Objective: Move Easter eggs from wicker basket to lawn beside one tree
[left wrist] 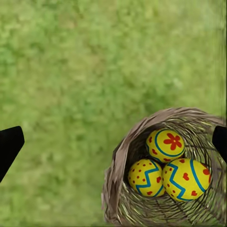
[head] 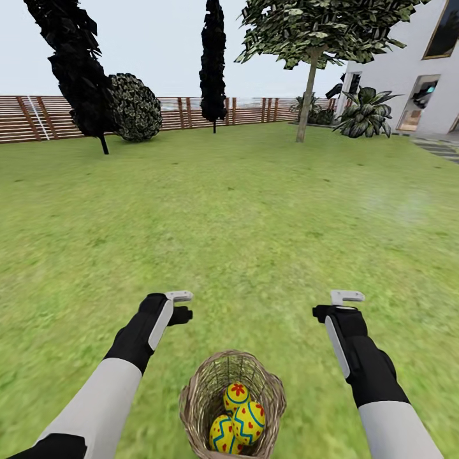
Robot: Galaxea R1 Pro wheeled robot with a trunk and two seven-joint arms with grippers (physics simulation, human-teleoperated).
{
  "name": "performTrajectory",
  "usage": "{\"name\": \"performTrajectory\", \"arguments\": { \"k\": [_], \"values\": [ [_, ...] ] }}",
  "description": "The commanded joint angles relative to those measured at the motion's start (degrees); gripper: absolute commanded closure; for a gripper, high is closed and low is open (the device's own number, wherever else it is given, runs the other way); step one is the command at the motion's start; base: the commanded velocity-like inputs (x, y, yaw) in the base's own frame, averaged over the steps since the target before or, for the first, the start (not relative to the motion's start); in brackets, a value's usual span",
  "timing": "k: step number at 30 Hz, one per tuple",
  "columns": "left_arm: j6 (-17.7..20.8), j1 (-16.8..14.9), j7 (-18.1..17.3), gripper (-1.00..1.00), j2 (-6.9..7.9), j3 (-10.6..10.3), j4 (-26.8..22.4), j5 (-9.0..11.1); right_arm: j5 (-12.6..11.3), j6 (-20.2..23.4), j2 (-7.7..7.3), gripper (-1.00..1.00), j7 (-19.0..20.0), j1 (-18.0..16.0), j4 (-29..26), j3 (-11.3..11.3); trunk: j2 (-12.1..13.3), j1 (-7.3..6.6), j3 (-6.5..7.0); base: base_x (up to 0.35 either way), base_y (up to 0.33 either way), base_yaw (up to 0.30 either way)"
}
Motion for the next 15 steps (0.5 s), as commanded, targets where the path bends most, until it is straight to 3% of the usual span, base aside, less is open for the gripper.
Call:
{"name": "performTrajectory", "arguments": {
  "k": [1, 8, 15],
  "values": [
    [0.2, 0.0, 0.6, -1.00, -0.20, -0.3, -0.1, 0.8, 0.1, 0.4, 0.00, -1.00, 0.0, 0.0, 0.0, 0.0, 0.0, 0.00, -0.05, 0.002, 0.000, 0.000],
    [0.5, 0.2, 0.7, -1.00, -0.59, -1.2, 0.0, 1.6, 0.1, 0.4, -0.06, -1.00, 0.5, 0.0, 0.0, 0.2, 0.0, 0.00, -0.05, 0.000, 0.000, 0.000],
    [0.6, 0.4, 0.7, -1.00, -0.60, -1.3, 0.4, 1.6, 0.1, 0.4, -0.07, -1.00, 3.0, 0.0, -0.1, 0.1, -2.8, 1.54, -1.31, 0.000, 0.000, 0.000]
  ]
}}
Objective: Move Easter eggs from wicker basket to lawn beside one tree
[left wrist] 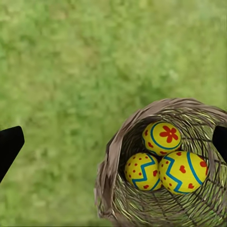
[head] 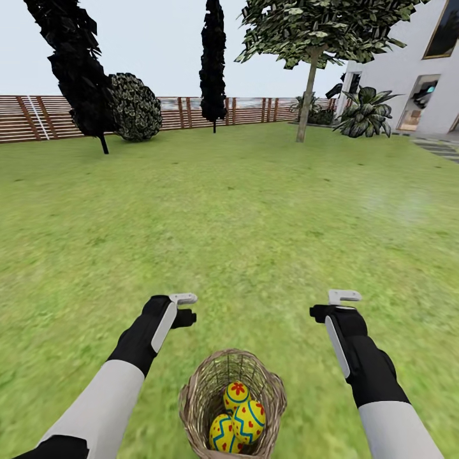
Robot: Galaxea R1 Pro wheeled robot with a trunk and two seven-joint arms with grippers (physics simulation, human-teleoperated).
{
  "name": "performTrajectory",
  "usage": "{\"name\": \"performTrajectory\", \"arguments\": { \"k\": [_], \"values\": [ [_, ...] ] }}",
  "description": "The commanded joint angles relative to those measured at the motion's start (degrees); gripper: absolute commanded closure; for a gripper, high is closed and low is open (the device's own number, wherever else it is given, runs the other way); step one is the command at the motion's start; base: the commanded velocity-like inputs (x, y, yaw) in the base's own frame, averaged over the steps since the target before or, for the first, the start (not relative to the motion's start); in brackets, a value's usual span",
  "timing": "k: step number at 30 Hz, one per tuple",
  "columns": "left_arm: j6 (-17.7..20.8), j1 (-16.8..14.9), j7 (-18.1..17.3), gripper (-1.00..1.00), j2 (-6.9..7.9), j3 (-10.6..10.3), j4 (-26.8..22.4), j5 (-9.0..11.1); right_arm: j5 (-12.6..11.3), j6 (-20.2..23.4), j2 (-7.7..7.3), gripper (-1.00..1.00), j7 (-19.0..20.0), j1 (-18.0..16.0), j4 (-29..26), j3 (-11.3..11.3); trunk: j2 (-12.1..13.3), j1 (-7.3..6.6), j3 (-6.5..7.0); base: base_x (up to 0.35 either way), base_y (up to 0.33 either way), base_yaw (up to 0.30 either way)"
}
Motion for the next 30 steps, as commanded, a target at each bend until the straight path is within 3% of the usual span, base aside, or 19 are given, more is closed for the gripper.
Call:
{"name": "performTrajectory", "arguments": {
  "k": [1, 14, 16, 18, 19, 21, 24, 26, 30],
  "values": [
    [0.3, 0.0, 0.6, -1.00, 0.00, -0.1, 0.0, 0.6, 0.1, 0.3, -0.01, -1.00, 0.0, 0.0, -0.1, 0.0, -0.4, 0.22, -0.24, 0.000, 0.000, 0.000],
    [-0.1, 0.0, 0.7, -1.00, -0.04, -0.5, 4.1, 0.5, 0.1, 0.2, -0.01, -1.00, 0.7, 0.0, -0.1, 0.0, -5.7, 3.08, -2.57, 0.000, 0.000, 0.000],
    [-0.3, 0.0, 0.6, -1.00, -0.04, -0.5, 5.2, 0.6, 0.0, 0.2, -0.07, -1.00, 3.2, 0.0, -0.1, -0.2, -6.5, 3.52, -2.93, 0.000, 0.000, 0.000],
    [-0.3, 0.0, 0.5, -1.00, -0.06, -0.5, 5.5, 0.6, -0.1, 0.2, -0.23, -1.00, 8.6, 0.0, 0.0, -0.6, -7.3, 3.96, -3.29, 0.000, 0.000, 0.000],
    [-0.4, 0.0, 0.4, -1.00, -0.09, -0.5, 5.7, 0.6, -0.1, 0.2, -0.29, -1.00, 13.8, 0.0, 0.0, -1.5, -7.7, 4.18, -3.47, 0.000, 0.000, 0.000],
    [-0.4, 0.0, 0.4, -1.00, -0.11, -0.5, 5.7, 0.6, -0.1, 0.3, -0.32, -1.00, 20.5, 0.0, 0.0, -3.6, -8.5, 4.62, -3.83, 0.000, 0.000, 0.000],
    [-0.4, 0.0, 0.4, -1.00, -0.19, -0.5, 5.7, 0.6, 0.0, 0.3, -0.32, -1.00, 27.4, 0.0, -0.3, -7.5, -9.7, 5.28, -4.37, 0.000, 0.000, 0.000],
    [-0.4, 0.0, 0.4, -1.00, -0.40, -0.5, 5.7, 0.6, 0.0, 0.3, -0.33, -1.00, 29.3, 0.0, -0.4, -9.0, -10.5, 5.71, -4.73, 0.000, 0.000, 0.000],
    [-0.4, 0.0, 0.4, -1.00, -0.54, -0.5, 5.7, 0.6, 0.1, 0.3, -0.17, -1.00, 30.5, 0.0, -0.7, -9.9, -12.1, 6.59, -5.44, 0.000, 0.000, 0.000]
  ]
}}
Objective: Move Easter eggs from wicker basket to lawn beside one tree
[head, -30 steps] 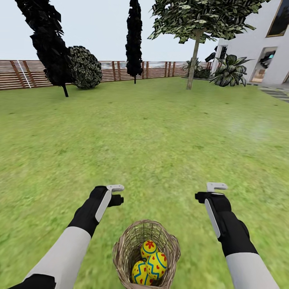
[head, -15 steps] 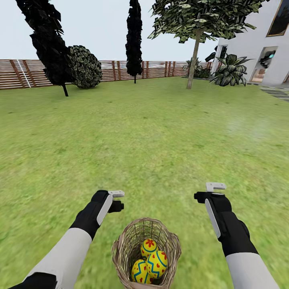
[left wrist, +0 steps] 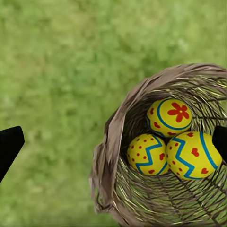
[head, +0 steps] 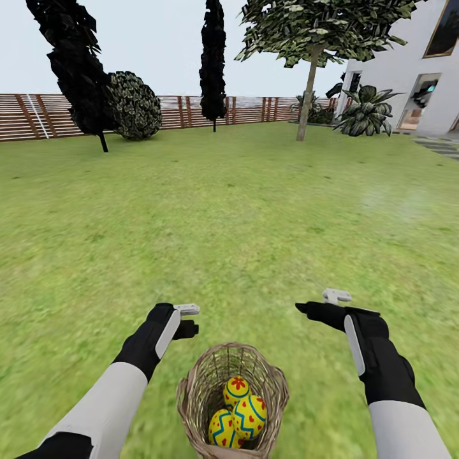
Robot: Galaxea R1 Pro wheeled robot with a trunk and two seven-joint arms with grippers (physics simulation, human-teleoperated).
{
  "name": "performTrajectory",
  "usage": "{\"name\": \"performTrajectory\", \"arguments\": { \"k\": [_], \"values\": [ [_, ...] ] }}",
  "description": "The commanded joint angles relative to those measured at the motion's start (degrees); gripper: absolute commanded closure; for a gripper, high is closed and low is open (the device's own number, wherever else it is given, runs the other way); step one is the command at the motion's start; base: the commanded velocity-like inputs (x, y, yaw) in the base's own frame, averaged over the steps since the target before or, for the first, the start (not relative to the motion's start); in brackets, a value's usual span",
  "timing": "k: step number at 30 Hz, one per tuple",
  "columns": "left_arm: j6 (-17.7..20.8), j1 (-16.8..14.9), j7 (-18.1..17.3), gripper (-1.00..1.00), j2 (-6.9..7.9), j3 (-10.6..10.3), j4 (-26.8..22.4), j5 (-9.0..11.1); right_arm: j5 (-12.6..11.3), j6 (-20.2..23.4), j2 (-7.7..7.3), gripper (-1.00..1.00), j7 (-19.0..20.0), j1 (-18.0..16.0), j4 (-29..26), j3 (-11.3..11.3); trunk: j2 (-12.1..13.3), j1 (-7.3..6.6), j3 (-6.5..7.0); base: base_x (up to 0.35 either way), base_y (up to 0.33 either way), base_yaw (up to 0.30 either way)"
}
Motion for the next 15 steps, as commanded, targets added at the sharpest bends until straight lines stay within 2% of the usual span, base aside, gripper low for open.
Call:
{"name": "performTrajectory", "arguments": {
  "k": [1, 4, 6, 9, 11, 12, 15],
  "values": [
    [0.2, 0.0, 0.5, -1.00, 0.01, -0.1, -0.1, 0.6, 0.2, 0.3, 0.03, -1.00, 0.5, 0.0, -0.1, -0.1, -0.4, 0.22, -0.24, 0.000, 0.000, 0.000],
    [0.2, 0.0, 0.5, -1.00, 0.00, -0.1, -0.1, 0.6, 0.2, 0.2, 0.03, -1.00, 2.4, 0.0, -0.3, -0.3, -1.6, 0.88, -0.77, 0.000, 0.000, 0.000],
    [0.3, 0.0, 0.5, -1.00, 0.03, -0.1, -0.1, 0.6, 0.1, 0.3, -0.06, -1.00, 5.9, 0.0, -0.3, -0.6, -2.4, 1.32, -1.13, 0.000, 0.000, 0.000],
    [0.3, 0.0, 0.5, -1.00, -0.04, -0.1, 0.0, 1.0, 0.1, 0.4, -0.03, -1.00, 8.7, 0.0, -0.3, -2.8, -3.6, 1.98, -1.67, 0.000, 0.000, 0.000],
    [0.2, 0.0, 0.5, -1.00, -0.02, -0.1, 0.1, 2.1, 0.1, 0.6, -0.02, -1.00, 9.3, 0.0, -0.4, -4.3, -4.5, 2.42, -2.03, 0.000, 0.000, 0.000],
    [0.2, 0.0, 0.5, -1.00, 0.06, -0.1, 0.5, 3.2, 0.1, 0.7, -0.02, -1.00, 9.6, 0.0, -0.4, -4.8, -4.9, 2.64, -2.21, 0.000, 0.000, 0.000],
    [0.1, 0.0, 0.5, -1.00, 0.11, -0.1, 2.1, 5.7, 0.1, 0.7, 0.05, -1.00, 10.2, 0.0, -0.4, -5.3, -6.1, 3.30, -2.75, 0.000, 0.000, 0.000]
  ]
}}
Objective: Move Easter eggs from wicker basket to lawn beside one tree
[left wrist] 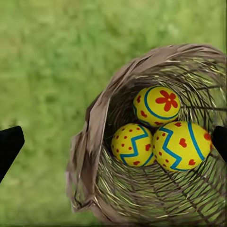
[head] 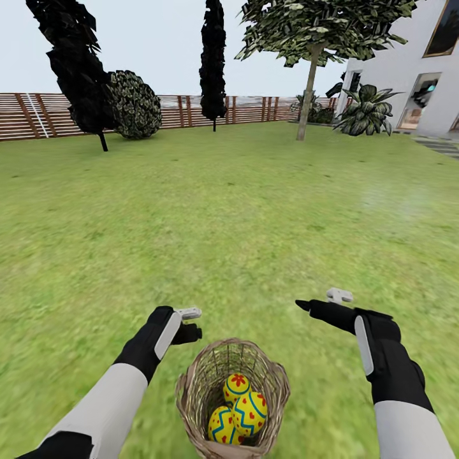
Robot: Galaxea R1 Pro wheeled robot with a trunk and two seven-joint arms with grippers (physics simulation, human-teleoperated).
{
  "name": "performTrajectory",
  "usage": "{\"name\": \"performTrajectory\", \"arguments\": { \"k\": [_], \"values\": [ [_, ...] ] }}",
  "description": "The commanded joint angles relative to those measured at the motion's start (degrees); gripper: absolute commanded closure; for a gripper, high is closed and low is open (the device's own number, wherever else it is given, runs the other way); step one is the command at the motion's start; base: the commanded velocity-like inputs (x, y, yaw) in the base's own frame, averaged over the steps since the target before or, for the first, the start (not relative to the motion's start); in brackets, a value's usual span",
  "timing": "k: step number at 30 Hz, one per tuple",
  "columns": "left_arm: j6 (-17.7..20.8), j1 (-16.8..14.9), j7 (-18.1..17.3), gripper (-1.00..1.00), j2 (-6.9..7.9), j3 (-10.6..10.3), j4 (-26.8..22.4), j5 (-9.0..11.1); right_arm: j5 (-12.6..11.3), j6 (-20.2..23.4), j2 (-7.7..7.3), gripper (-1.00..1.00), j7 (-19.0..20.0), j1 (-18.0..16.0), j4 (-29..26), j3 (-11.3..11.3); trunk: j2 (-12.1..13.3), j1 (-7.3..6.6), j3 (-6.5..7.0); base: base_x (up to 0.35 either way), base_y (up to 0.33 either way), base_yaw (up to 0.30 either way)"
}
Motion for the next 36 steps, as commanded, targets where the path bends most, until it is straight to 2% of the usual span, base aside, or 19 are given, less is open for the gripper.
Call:
{"name": "performTrajectory", "arguments": {
  "k": [1, 7, 36],
  "values": [
    [0.2, 0.0, 0.5, -1.00, -0.02, -0.1, 0.3, 1.0, 0.1, 0.3, 0.02, -1.00, 0.7, 0.0, -0.1, -0.1, -0.4, 0.22, -0.23, 0.000, 0.000, 0.000],
    [0.2, 0.0, 0.8, -1.00, 0.03, -0.2, 1.4, 1.5, 0.2, 0.6, -0.04, -1.00, 2.6, 0.0, -1.1, -0.2, -2.8, 1.54, -1.31, 0.000, 0.000, 0.000],
    [-0.1, 0.0, 1.0, -1.00, 0.58, -0.1, 2.1, 1.4, 0.2, 0.7, -0.13, -1.00, 2.9, 0.0, -1.2, 0.0, -14.5, 7.91, -6.52, 0.000, 0.000, 0.000]
  ]
}}
